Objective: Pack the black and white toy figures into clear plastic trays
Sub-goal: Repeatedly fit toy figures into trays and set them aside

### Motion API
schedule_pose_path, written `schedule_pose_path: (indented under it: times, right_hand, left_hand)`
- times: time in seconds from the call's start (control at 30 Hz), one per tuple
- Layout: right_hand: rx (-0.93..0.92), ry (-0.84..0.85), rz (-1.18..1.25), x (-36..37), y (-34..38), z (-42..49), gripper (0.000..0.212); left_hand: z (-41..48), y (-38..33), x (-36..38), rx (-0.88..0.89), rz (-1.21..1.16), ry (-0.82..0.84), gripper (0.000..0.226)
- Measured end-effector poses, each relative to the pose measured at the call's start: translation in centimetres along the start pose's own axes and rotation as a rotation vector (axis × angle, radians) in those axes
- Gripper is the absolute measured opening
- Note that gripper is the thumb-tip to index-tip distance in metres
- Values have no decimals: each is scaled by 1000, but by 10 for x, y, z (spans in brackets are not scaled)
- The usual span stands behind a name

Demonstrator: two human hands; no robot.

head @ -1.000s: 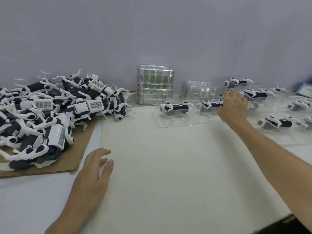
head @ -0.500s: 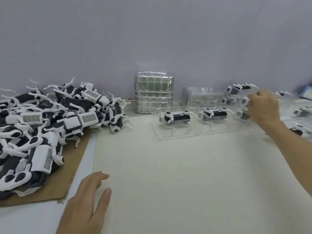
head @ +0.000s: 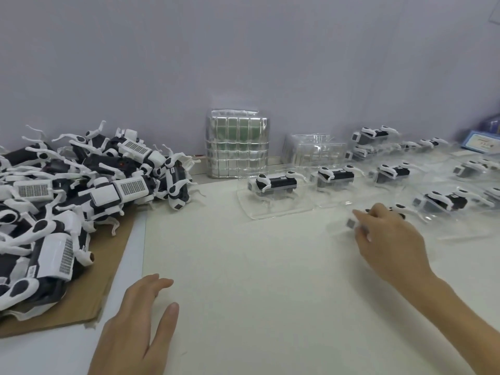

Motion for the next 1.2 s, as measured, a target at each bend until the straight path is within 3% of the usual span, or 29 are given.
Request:
schedule_pose_path:
  times: [0.1,0.23,0.4,0.47,0.53,0.6,0.67,0.77,0.87,0.97,1.07,1.2]
  right_hand:
    - [93,42,-80,2,-33,21,27]
    - [139,22,-126,12,-71,41,28]
    - [361,7,-158,10,-85,61,34]
    - [288,-54,-121,10,-60,71,45]
    - [28,-56,67,16,-17,75,56]
    - [-236,64,189,27,32,78,67]
    - [-339,204,196,41,74,86,74]
    - [-308,336,216,55,118,91,62]
    - [-327,268,389,50,148,67,38]
    - [-451,207,417,33,162,19,36]
    - [-407,209,367,14,134,-7,45]
    - [-224,156,239,3,57,-4,30]
  left_hand:
    - [-1,0,-1,0,12,-16,44]
    - [0,1,0,-2,46,-8,53]
    - [2,1,-1,-2,70,6,60]
    - [2,0,-1,-1,93,10,64]
    - [2,1,-1,2,108,1,66]
    - [1,0,0,-1,112,-5,66]
    - [1,0,0,2,107,-10,55]
    - [0,0,1,-9,101,8,41]
    - [1,1,3,-8,116,8,45]
    - [0,1,3,6,116,-15,53]
    - [1,1,4,24,120,-17,64]
    - [1,-1,4,49,141,-12,55]
Point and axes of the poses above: each hand's wrist, its own z-axis towards the middle knuckle, its own x-axis out of the palm, y = z × x, the point moved 1 cm from there along z, towards the middle knuckle
